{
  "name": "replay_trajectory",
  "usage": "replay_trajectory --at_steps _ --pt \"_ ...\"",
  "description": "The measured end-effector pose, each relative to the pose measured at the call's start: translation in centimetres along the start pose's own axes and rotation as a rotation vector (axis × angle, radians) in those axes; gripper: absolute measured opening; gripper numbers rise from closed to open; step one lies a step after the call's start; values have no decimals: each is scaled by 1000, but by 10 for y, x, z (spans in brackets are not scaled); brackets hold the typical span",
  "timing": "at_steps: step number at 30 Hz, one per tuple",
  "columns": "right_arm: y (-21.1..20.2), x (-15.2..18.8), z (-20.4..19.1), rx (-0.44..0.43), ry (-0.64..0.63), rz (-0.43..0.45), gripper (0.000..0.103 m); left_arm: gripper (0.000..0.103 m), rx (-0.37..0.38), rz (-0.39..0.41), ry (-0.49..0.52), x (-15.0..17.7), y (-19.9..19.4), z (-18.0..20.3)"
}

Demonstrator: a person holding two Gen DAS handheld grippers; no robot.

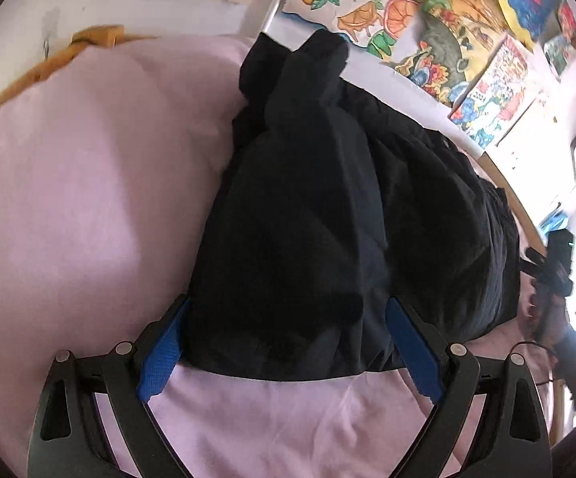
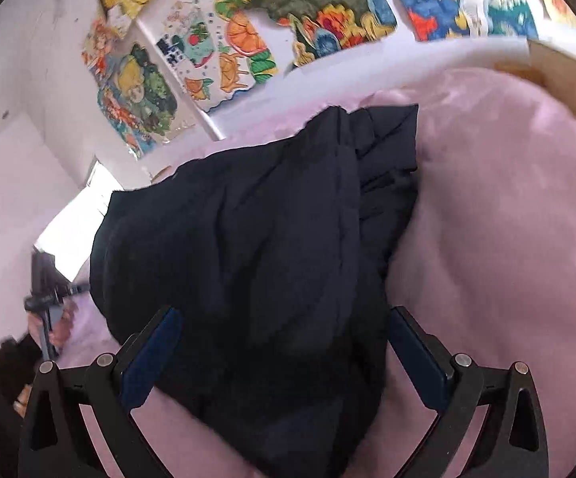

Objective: Fold large clothes

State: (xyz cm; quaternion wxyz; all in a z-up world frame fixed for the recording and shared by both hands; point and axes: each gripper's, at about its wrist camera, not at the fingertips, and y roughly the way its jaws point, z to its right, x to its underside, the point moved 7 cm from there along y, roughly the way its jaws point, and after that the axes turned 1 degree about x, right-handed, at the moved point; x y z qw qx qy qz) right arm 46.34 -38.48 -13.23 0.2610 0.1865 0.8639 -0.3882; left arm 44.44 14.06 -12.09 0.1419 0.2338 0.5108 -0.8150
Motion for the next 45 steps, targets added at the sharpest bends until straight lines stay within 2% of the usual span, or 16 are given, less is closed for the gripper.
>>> replay_trajectory --at_steps 3,5,8,11,16,21,28,31,34,37,39,40,42,43,44,45 --pt "9 -25 18 -30 81 51 103 96 16 -25 9 -6 3 -2" --pt "16 -40 28 -27 100 68 103 97 -3 -48 53 -5 8 1" --pt "34 -46 35 -22 96 38 103 101 -29 -71 87 -5 18 2" --pt "51 -35 40 -50 122 -31 103 101 -47 -88 120 -7 25 5" --pt "49 -9 41 -211 221 -110 103 101 6 -89 126 -16 24 4" --pt "53 -4 42 -212 231 -128 103 101 72 -112 145 -36 32 3" --pt "65 2 40 -229 263 -159 103 102 80 -245 196 -53 72 10" --pt "67 2 38 -219 266 -162 103 102 111 -255 165 -57 76 9" --pt "70 2 34 -214 269 -162 103 101 104 -254 161 -60 75 8" --pt "70 1 31 -206 260 -165 103 93 74 -244 146 -61 70 8" --pt "63 4 30 -203 254 -160 100 76 63 -237 135 -62 67 12" --pt "61 4 29 -204 255 -155 95 71 57 -234 134 -62 64 14" --pt "57 4 27 -211 262 -140 86 51 32 -222 149 -64 58 21" --pt "54 4 26 -214 265 -130 78 47 7 -215 167 -65 56 25" --pt "50 4 25 -212 265 -121 71 38 -21 -207 185 -66 53 30" --pt "48 4 23 -210 264 -115 68 29 -42 -200 194 -65 49 35"
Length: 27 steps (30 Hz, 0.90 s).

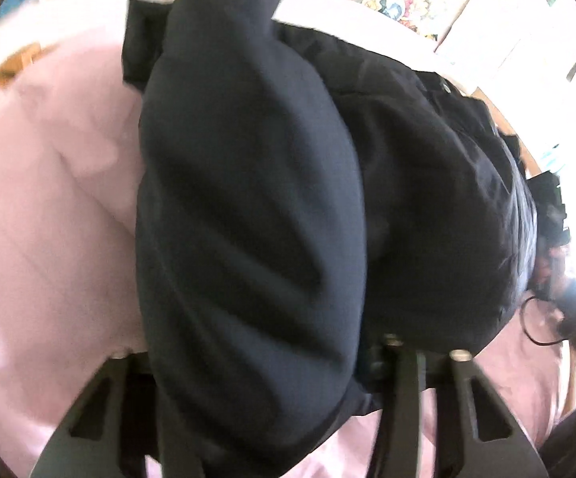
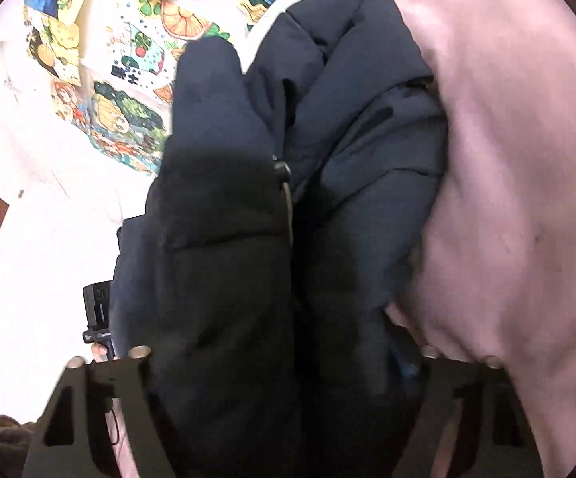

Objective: Fold large clothes

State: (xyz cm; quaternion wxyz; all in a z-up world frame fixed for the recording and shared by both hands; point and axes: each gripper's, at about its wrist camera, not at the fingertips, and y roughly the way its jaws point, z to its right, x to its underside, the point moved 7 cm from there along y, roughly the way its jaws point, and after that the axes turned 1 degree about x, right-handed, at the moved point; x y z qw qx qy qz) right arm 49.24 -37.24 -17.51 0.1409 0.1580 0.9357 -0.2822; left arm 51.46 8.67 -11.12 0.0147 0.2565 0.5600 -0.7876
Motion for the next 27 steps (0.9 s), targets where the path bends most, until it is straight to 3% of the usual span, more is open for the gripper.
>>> replay_trajectory --at_steps 4,8,13,18,22,25,27 --pt "-11 4 -12 15 -5 28 51 15 -89 39 50 -8 -15 23" --pt "-25 5 -33 23 -14 61 42 11 -89 112 34 -13 -39 32" --pt "-37 9 -57 12 -45 64 40 10 -55 168 -33 -4 -70 28" --pt "-42 14 -83 -4 -93 50 39 10 -66 211 -12 13 -111 21" --pt "-51 32 -101 -5 -109 40 39 9 -77 233 18 28 -121 65" --pt "-60 46 -112 -4 -106 24 39 8 -46 239 48 38 -129 100" --pt "-64 59 -119 -21 -102 21 39 8 -73 238 90 43 -134 116"
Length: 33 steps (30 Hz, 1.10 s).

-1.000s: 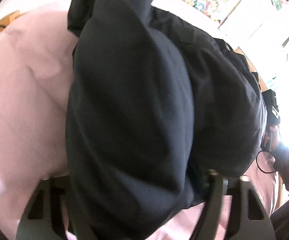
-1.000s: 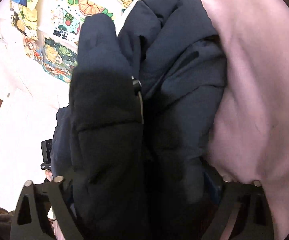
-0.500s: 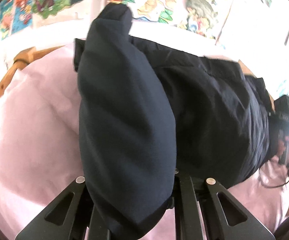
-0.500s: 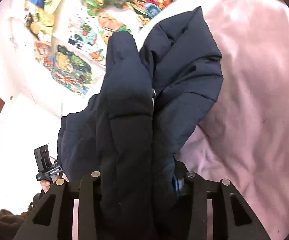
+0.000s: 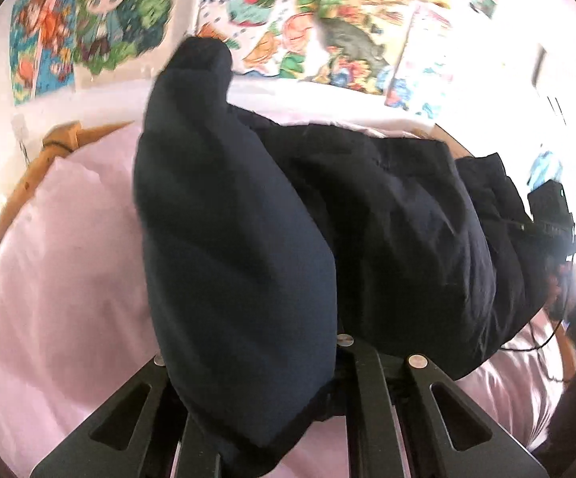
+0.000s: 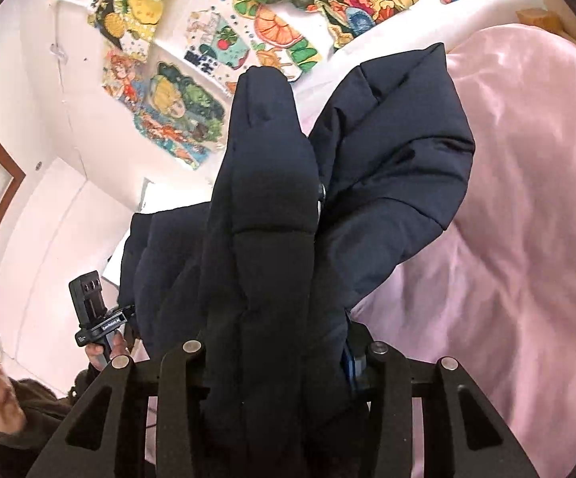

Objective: Fold large clothes

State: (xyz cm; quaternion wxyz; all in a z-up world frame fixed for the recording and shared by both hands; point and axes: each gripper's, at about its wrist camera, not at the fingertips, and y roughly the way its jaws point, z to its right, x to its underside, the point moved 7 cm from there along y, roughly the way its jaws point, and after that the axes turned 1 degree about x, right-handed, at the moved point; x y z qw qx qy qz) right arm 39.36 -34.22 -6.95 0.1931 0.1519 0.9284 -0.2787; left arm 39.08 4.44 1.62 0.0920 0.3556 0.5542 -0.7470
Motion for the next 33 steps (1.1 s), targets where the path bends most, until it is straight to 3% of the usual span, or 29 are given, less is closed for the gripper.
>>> replay_trajectory --at_steps 2,9,13,18,24,28,31,33 --pt "-2 11 -4 8 1 -12 40 8 -21 -14 13 12 4 7" --pt "-6 39 27 35 123 -51 40 8 41 -57 -185 30 41 -22" --pt "4 33 38 42 157 -54 40 9 32 -68 -192 29 51 -34" --pt "1 39 53 42 182 -72 44 18 65 -91 -232 39 51 -55" --pt "1 45 66 127 235 -81 79 34 75 -112 -292 47 54 -69" --pt "-12 44 72 275 205 -37 103 40 102 -130 -357 50 50 -82" --pt "-21 39 61 358 171 -9 103 44 100 -137 -381 55 38 -104" --pt "-30 36 52 426 139 23 103 47 83 -146 -381 55 19 -96"
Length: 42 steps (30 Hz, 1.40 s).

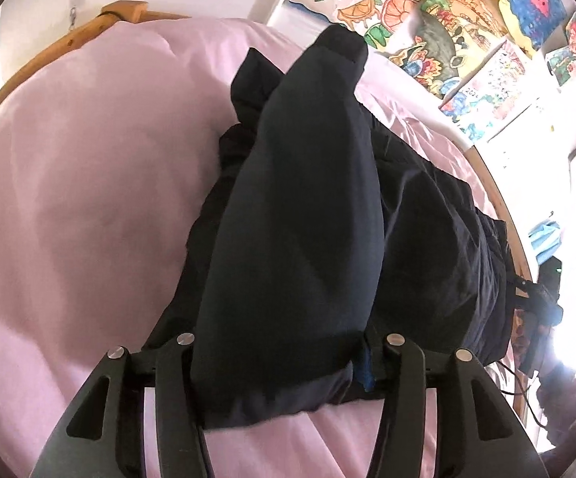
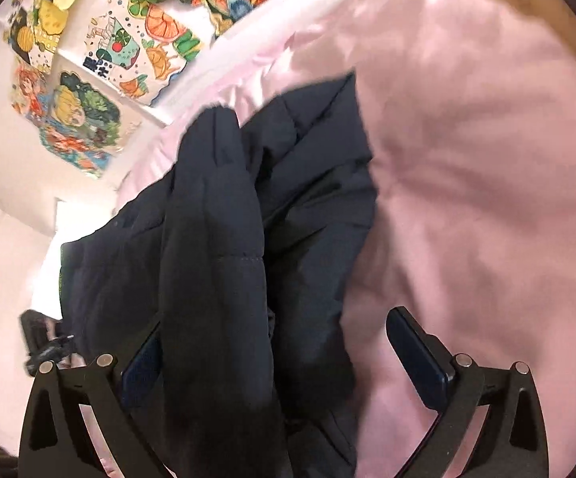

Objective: Fold large clothes

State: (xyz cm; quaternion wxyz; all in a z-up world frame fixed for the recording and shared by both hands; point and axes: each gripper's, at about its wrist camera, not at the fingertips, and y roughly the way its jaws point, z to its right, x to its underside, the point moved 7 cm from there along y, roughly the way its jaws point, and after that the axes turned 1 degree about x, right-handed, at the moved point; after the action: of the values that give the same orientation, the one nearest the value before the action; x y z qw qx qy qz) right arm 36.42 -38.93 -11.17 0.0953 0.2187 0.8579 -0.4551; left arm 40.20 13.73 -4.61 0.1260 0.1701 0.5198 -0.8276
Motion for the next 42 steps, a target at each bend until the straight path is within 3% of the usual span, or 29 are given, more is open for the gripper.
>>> replay_trajectory --at_steps 5,9,19,22,27,34,38,42 --pt "-36 0 -27 174 -127 78 103 57 -88 26 53 9 -37 24" --pt "-68 5 -64 193 -205 155 103 76 -113 72 29 10 -66 38" --pt "-146 47 -178 123 -307 372 103 82 -136 201 128 33 -148 143" --pt "-169 72 -201 114 -311 439 103 96 -175 259 164 55 -163 177" --pt "-193 126 -230 123 -366 511 103 101 -198 426 211 109 -196 219" --pt "-223 197 -261 150 -483 584 103 102 -238 548 310 175 -216 251" --pt "-235 223 -268 153 -500 602 103 102 -261 623 308 203 -227 252" --pt "-244 250 -269 160 -506 618 103 102 -276 650 298 229 -228 247"
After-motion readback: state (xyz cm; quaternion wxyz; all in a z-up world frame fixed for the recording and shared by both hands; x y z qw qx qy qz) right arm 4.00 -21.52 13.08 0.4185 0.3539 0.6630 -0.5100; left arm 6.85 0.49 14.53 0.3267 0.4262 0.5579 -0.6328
